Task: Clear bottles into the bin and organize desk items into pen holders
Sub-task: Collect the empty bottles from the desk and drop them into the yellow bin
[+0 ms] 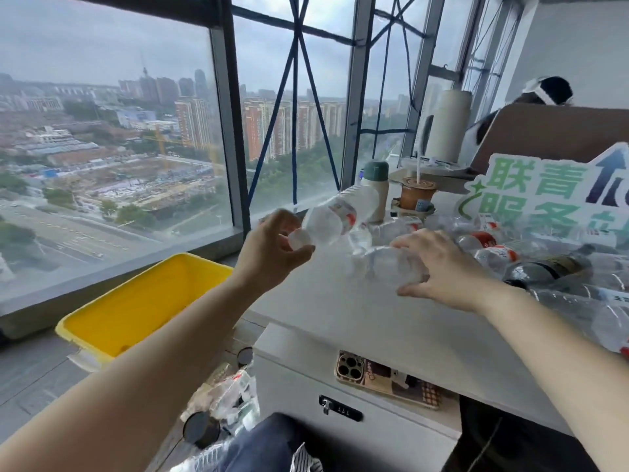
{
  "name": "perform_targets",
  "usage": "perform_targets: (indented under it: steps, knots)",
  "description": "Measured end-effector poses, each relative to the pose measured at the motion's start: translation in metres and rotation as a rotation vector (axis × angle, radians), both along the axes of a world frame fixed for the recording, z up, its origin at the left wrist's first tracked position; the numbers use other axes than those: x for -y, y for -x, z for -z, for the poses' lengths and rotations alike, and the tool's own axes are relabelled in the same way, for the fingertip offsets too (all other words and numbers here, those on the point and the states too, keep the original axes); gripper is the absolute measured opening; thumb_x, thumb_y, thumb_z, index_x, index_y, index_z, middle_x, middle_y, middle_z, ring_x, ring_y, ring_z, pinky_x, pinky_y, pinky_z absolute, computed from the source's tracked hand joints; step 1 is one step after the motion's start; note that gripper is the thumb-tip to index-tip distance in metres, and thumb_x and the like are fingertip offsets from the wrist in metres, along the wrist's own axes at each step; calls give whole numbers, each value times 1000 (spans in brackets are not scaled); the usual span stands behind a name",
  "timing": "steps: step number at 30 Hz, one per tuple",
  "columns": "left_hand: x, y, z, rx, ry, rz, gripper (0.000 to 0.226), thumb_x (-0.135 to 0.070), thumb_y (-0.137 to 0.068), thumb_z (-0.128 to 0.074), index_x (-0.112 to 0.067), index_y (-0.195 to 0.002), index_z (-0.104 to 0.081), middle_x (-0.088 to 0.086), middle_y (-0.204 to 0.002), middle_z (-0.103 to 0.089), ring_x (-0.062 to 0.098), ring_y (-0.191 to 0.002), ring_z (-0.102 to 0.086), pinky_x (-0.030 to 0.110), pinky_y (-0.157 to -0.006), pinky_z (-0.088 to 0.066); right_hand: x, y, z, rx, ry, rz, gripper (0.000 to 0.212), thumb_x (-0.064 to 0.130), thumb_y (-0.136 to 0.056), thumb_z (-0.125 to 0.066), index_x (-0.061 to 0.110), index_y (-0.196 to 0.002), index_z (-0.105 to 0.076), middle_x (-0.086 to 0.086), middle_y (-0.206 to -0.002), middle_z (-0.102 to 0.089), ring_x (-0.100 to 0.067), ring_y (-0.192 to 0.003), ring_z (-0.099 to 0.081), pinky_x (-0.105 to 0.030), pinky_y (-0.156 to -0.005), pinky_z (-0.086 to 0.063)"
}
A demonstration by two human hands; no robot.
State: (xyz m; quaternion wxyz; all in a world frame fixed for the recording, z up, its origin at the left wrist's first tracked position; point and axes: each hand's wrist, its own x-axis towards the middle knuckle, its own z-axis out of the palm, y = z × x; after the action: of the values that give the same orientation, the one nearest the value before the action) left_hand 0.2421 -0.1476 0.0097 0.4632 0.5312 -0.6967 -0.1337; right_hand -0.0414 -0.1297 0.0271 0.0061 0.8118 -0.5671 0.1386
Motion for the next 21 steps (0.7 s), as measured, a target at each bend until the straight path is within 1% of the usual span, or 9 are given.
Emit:
perform_targets:
  steps: [2, 4, 7, 10, 14, 15, 17, 19, 21]
  knots:
    - [-9, -30, -9, -70, 35, -59, 37, -22, -73, -80, -27, -95, -51, 3, -98, -64, 11, -73, -67, 13, -53, -44, 4, -31, -12, 131, 160, -74, 73, 49, -70, -77, 30, -132, -43, 2, -133, -45, -22, -126, -39, -36, -100, -33]
    - [-23, -61, -20, -112, 97, -132, 37, -19, -73, -80, -25, -95, -50, 3, -95, -65, 11, -70, -66, 13, -51, -43, 11, -72, -21, 346, 269, -159, 70, 44, -68, -80, 22, -127, -48, -3, -122, -52, -23, -112, -51, -36, -92, -42]
    - [-48, -110, -35, -145, 201, -254, 36, -19, -75, -79, -21, -95, -50, 1, -90, -65, 6, -67, -65, 18, -54, -46, 24, -141, -30, 745, 271, -287, 64, 33, -70, -83, 19, -122, -48, -2, -120, -54, -18, -103, -57, -33, -84, -51]
    - [-69, -163, -43, -152, 264, -364, 35, -21, -76, -78, -19, -98, -51, 4, -97, -64, 2, -71, -64, 11, -57, -48, 31, -210, -39, 1005, 196, -405, 63, 29, -72, -83, 21, -119, -42, -4, -124, -53, -16, -108, -58, -31, -85, -54]
    - [-84, -223, -49, -119, 335, -479, 37, -23, -76, -78, -16, -100, -51, 6, -101, -63, 5, -79, -66, 12, -66, -53, 38, -288, -48, 1149, 181, -540, 68, 21, -75, -80, 6, -125, -37, 3, -122, -51, 6, -101, -56, -13, -80, -52]
    - [-85, -235, -50, -115, 346, -505, 37, -24, -76, -78, -17, -100, -51, 6, -103, -63, 5, -80, -66, 12, -67, -53, 43, -305, -50, 1160, 183, -565, 69, 21, -76, -78, 5, -127, -35, 1, -125, -50, 5, -101, -56, -12, -81, -51]
    - [-76, -261, -51, -97, 352, -561, 36, -26, -77, -77, -18, -101, -51, 6, -105, -61, 5, -81, -66, 11, -67, -53, 61, -339, -51, 1151, 159, -582, 71, 22, -78, -77, 6, -132, -32, -5, -133, -47, -7, -109, -53, -16, -87, -51]
    - [-51, -290, -51, -73, 345, -638, 37, -28, -80, -75, -15, -107, -53, 6, -109, -61, 9, -83, -67, 11, -67, -52, 91, -378, -51, 1133, 123, -554, 72, 26, -79, -76, 7, -132, -31, -8, -135, -47, -16, -115, -53, -28, -93, -51]
    - [-12, -319, -53, -23, 214, -740, 45, -31, -85, -69, -12, -121, -52, 10, -120, -57, 20, -99, -64, 18, -77, -51, 126, -420, -53, 1074, 9, -527, 80, 38, -76, -77, 10, -133, -29, -9, -135, -46, -24, -119, -52, -43, -98, -49]
